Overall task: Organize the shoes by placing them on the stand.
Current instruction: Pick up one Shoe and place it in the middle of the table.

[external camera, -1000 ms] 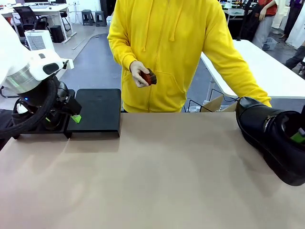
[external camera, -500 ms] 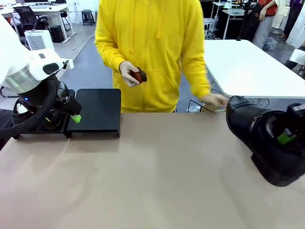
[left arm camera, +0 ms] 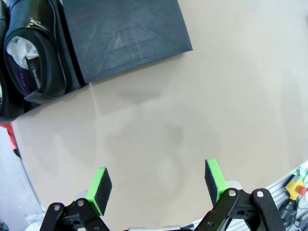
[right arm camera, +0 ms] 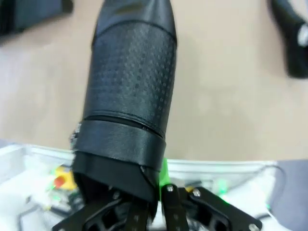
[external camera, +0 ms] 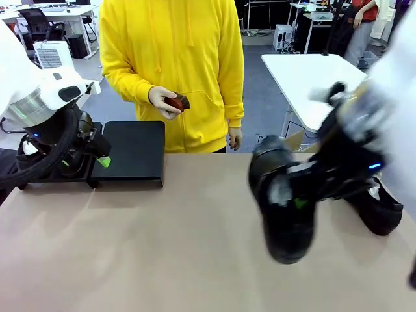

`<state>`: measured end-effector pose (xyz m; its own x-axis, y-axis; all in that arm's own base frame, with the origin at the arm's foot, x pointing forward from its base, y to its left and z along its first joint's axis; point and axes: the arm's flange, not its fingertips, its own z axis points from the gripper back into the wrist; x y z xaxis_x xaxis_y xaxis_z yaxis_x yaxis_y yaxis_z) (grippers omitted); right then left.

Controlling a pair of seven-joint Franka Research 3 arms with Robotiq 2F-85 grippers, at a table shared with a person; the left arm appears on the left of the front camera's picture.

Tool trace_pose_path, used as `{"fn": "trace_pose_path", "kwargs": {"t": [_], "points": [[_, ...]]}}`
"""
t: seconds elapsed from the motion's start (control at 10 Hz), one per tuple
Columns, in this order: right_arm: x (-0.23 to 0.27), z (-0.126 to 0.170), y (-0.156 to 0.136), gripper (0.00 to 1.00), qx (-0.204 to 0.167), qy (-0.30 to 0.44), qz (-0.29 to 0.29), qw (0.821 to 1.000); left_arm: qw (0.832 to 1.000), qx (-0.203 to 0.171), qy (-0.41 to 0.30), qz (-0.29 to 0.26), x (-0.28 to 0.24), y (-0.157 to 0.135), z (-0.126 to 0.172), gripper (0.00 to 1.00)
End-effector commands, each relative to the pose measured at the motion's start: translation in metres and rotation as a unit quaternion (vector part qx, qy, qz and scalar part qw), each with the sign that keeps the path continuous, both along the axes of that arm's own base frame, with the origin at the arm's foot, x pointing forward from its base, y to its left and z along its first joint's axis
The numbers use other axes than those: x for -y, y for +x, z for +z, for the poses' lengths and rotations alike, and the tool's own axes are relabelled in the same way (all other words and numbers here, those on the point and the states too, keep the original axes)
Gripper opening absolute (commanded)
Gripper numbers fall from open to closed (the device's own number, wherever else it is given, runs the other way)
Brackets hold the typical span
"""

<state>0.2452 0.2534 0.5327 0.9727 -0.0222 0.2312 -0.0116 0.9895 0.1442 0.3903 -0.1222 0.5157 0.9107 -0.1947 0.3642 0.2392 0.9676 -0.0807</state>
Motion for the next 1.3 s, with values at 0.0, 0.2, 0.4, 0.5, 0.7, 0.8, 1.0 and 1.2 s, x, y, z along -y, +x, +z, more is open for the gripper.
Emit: {"fn": "trace_pose_path", "kwargs": {"t": [0.0,0.2,0.4,0.5,0.7,0.8,1.0,1.2], "points": [[-0.042,-0.043,0.041,0.00,-0.013,0.003,0.043,0.999,1.000,0.003,-0.005,0.007,0.000,0.000,0.000,1.00],[-0.063,-0.077,0.059,0.00,-0.041,0.008,0.064,0.997,1.000,0.003,-0.005,0.007,0.000,0.000,0.000,1.00],[-0.077,-0.111,0.066,0.00,-0.064,0.015,0.066,0.996,1.000,0.003,-0.005,0.007,0.000,0.000,0.000,1.00],[-0.080,-0.120,0.068,0.00,-0.064,0.016,0.055,0.996,1.000,0.003,-0.005,0.007,0.000,0.000,0.000,1.00],[-0.080,-0.137,0.074,0.00,-0.068,0.012,0.031,0.997,1.000,0.003,-0.005,0.007,0.000,0.000,0.000,1.00],[-0.077,-0.136,0.076,0.00,-0.092,-0.001,0.012,0.996,1.000,0.003,-0.005,0.007,0.000,0.000,0.000,1.00],[-0.071,-0.142,0.071,0.00,-0.081,0.009,0.058,0.995,1.000,0.003,-0.005,0.007,0.000,0.000,0.000,1.00],[-0.069,-0.146,0.072,0.00,-0.090,0.007,0.045,0.995,1.000,0.003,-0.005,0.007,0.000,0.000,0.000,1.00]]}}
